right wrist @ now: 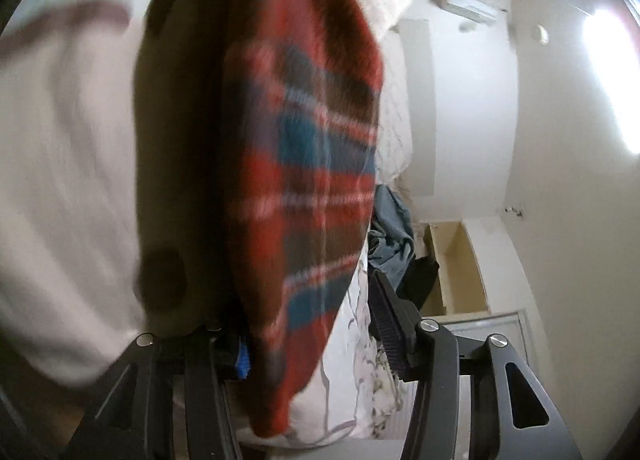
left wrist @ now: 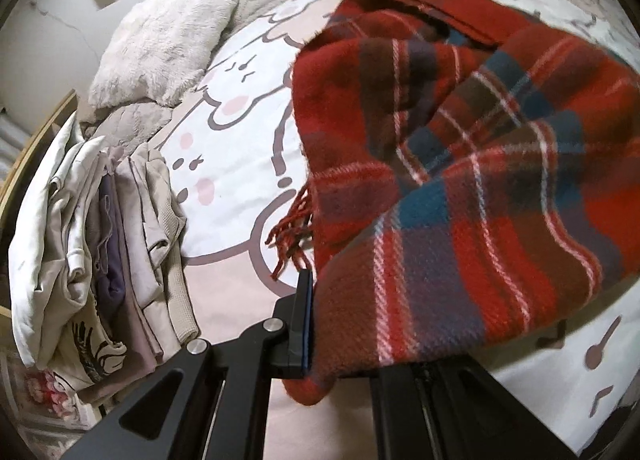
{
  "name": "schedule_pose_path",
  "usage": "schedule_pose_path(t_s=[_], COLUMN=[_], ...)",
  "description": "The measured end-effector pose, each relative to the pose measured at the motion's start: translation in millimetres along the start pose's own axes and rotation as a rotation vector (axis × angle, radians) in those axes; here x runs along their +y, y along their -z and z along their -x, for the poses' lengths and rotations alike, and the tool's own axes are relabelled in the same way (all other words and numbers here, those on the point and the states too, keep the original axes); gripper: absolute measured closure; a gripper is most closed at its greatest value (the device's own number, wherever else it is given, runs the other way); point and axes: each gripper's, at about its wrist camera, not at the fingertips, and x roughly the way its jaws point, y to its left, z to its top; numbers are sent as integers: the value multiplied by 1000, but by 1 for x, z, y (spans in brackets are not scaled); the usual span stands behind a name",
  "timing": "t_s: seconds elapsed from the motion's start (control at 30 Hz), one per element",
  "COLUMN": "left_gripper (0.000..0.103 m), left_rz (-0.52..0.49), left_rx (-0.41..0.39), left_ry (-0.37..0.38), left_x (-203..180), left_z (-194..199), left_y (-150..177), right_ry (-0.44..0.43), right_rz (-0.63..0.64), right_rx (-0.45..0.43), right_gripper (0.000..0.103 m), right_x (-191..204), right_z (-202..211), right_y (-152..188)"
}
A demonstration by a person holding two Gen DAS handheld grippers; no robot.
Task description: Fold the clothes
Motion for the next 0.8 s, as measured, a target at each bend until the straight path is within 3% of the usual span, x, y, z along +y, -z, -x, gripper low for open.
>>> schedule_pose_path(t_s=[0.03,0.1,0.17,0.27,0.4,0.57,0.8], left_gripper=[96,99,99,99,99,99,99], left_rz=[16,53,103,186,310,424,607], left_rx=[-3,-30,-87,-198,-353,-575,-880], left_ry=[9,19,15,2,-38,-136,-260], left_x=[1,6,13,30,56,104,185], left_z=[2,12,29,64,123,226,408], left_y=[-2,-6,-14,-31,-67,-111,-136], right_ry=[-12,-54,-82,-56,79,322,576], right_rz=[18,18,-9,-66,-125,-189,-351], right_rx=[0,-4,-23,-47,-71,-92,-161], right_gripper=[84,98,99,100,100,100,100], right_x=[1,-5,-24,-69,-154,-293,-496], right_z=[-1,-4,-6,-9,-20,-38,10], right_y=[7,14,17,16,9,-14,-50])
